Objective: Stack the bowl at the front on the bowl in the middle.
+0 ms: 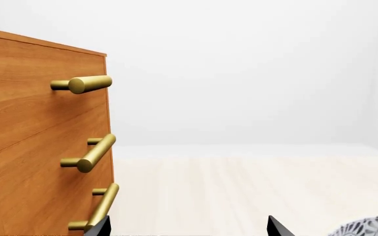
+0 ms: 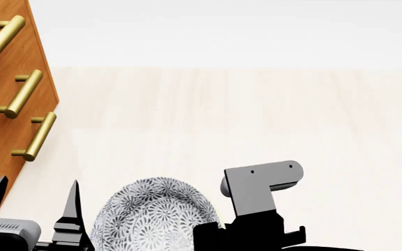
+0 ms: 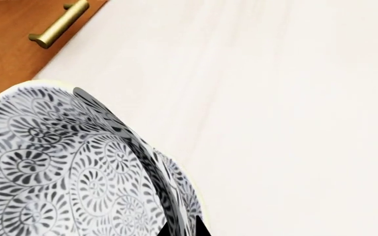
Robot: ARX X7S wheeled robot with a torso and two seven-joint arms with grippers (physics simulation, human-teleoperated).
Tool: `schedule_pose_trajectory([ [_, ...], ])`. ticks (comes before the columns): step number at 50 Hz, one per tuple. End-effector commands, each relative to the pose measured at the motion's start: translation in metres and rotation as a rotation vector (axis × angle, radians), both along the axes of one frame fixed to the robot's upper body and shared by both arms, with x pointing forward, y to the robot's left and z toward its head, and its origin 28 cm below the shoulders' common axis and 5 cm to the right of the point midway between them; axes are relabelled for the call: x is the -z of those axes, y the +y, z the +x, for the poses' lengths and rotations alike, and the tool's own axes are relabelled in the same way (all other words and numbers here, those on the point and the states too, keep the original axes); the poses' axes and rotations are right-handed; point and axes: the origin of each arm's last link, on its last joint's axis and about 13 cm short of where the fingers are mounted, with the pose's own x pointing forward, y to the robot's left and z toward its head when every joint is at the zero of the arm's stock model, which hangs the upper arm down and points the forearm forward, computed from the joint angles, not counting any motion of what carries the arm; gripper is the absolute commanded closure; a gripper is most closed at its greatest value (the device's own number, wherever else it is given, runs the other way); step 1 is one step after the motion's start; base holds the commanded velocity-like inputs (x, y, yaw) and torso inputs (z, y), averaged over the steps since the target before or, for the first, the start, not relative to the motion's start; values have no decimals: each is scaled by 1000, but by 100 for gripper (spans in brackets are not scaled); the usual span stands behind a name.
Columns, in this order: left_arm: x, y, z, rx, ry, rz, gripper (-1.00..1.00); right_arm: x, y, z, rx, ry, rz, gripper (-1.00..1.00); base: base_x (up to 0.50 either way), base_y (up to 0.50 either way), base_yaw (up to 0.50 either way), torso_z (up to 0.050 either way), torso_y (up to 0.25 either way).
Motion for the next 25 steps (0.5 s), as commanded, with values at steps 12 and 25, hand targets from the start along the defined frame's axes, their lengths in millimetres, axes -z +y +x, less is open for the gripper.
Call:
schedule_pose_trajectory([
  [12, 2, 0, -1, 3, 10, 1, -100, 29, 5, 12, -35, 100, -29, -100, 0, 0, 0, 0, 0],
  [25, 2, 0, -2, 5, 9, 0, -100, 16, 4, 6, -6, -34, -46, -100, 0, 0, 0, 0, 0],
])
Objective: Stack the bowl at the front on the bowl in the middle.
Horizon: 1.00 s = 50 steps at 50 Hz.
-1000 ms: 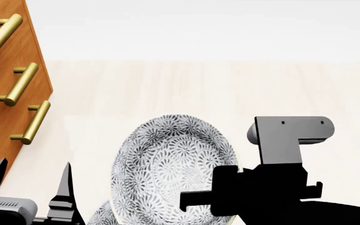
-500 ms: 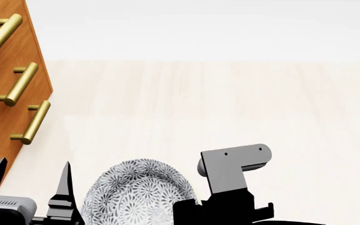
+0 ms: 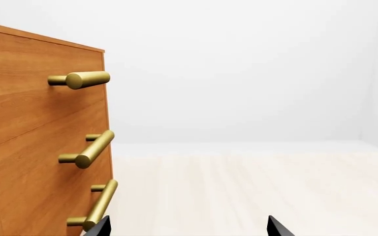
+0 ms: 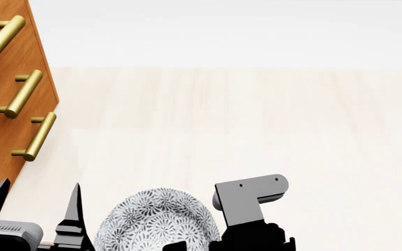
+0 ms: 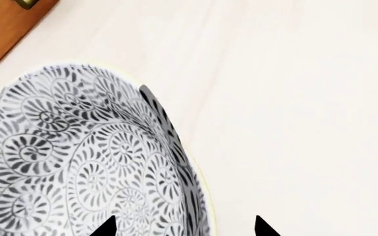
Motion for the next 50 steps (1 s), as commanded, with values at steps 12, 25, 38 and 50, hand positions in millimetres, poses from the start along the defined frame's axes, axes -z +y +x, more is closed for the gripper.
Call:
schedule_pose_trajectory([
  [12, -8, -1, -3, -2, -62, -42, -100, -42, -7, -38, 184, -945, -24, -100, 0, 0, 0, 0, 0],
  [25, -18, 0, -13, 6, -222, -104, -100, -36, -4, -66, 282, -1308, -182, -100, 0, 0, 0, 0, 0],
  [38, -24, 0, -22, -17, -330, -140, -100, -24, -3, -73, 309, -1362, -211, -100, 0, 0, 0, 0, 0],
  [50, -26, 0, -20, -19, -342, -139, -100, -23, -3, -69, 307, -1347, -219, -100, 0, 0, 0, 0, 0],
])
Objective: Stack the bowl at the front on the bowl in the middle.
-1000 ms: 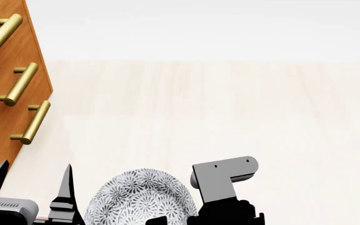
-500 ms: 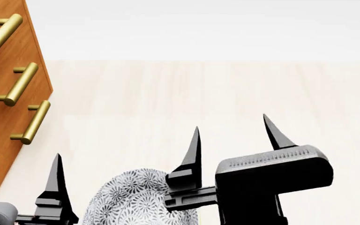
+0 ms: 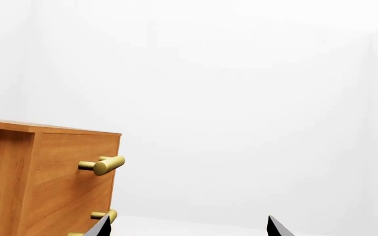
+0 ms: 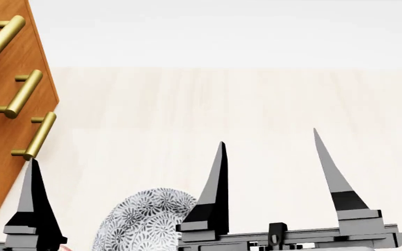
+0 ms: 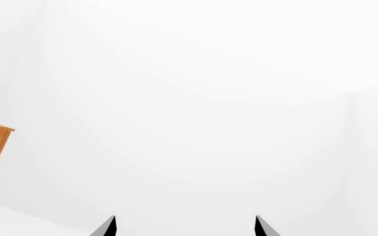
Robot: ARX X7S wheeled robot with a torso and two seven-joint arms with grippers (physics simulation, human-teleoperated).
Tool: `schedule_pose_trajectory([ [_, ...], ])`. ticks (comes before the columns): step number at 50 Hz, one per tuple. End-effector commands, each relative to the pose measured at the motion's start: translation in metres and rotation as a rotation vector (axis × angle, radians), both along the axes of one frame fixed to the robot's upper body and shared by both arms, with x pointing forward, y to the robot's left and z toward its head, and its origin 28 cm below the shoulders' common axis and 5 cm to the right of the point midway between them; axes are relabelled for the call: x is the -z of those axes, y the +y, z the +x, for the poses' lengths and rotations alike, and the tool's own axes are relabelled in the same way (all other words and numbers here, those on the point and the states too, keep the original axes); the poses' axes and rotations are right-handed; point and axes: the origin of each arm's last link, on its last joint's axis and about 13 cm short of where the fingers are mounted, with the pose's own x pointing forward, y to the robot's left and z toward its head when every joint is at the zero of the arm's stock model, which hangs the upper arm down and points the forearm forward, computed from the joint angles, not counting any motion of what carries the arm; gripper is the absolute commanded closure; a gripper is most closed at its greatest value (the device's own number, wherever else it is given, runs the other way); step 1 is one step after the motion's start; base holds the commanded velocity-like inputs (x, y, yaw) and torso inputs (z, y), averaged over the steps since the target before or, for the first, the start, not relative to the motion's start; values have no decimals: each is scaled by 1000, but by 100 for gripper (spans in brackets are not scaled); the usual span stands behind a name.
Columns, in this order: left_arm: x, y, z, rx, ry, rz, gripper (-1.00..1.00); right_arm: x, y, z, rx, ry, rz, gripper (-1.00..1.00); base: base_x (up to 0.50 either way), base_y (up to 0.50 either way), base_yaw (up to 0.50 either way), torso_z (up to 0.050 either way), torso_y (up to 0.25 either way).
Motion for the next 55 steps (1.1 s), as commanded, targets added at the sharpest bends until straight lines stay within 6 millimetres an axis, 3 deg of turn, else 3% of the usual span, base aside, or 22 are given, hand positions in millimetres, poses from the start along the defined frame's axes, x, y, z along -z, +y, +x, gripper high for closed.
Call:
schedule_pose_trajectory([
  [1, -3, 0, -1, -5, -32, -9, -100, 2, 1, -2, 5, -28, -7, -100, 0, 0, 0, 0, 0],
  [24, -10, -2, -11, 4, -68, -20, -100, 3, 1, -2, 2, -24, -11, -100, 0, 0, 0, 0, 0],
  [55, -57, -8, -11, 30, -143, -47, -100, -35, 1, -12, 4, -120, -36, -100, 0, 0, 0, 0, 0],
])
